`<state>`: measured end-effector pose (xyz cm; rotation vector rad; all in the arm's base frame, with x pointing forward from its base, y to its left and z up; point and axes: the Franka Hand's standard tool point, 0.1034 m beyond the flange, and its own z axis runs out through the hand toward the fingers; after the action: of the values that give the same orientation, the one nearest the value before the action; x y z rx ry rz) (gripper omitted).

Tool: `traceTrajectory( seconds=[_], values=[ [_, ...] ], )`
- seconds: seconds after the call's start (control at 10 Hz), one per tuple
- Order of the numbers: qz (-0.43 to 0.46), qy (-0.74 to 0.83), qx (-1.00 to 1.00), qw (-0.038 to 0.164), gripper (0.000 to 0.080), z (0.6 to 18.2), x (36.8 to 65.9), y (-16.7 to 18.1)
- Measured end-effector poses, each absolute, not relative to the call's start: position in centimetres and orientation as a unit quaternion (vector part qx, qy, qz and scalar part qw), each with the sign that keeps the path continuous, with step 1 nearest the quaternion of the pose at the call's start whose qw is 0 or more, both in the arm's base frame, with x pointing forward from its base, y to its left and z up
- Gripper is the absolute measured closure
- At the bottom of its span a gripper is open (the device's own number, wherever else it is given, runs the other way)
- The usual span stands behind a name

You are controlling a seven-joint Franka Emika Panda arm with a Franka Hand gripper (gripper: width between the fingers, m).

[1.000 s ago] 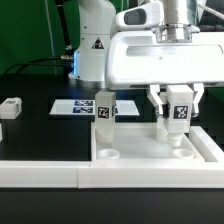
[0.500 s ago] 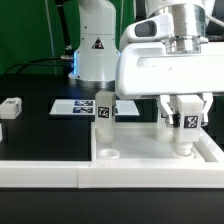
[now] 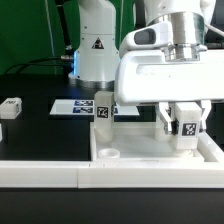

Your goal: Assemble square table

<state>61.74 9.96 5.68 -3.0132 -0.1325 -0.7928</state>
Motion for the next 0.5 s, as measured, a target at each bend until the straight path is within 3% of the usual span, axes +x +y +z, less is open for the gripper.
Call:
traceTrajectory(
  seconds=[0.5],
  values=[
    [-0.279,-0.045,-0.959,0.008,0.0512,6.04,62.15,10.38]
  ],
)
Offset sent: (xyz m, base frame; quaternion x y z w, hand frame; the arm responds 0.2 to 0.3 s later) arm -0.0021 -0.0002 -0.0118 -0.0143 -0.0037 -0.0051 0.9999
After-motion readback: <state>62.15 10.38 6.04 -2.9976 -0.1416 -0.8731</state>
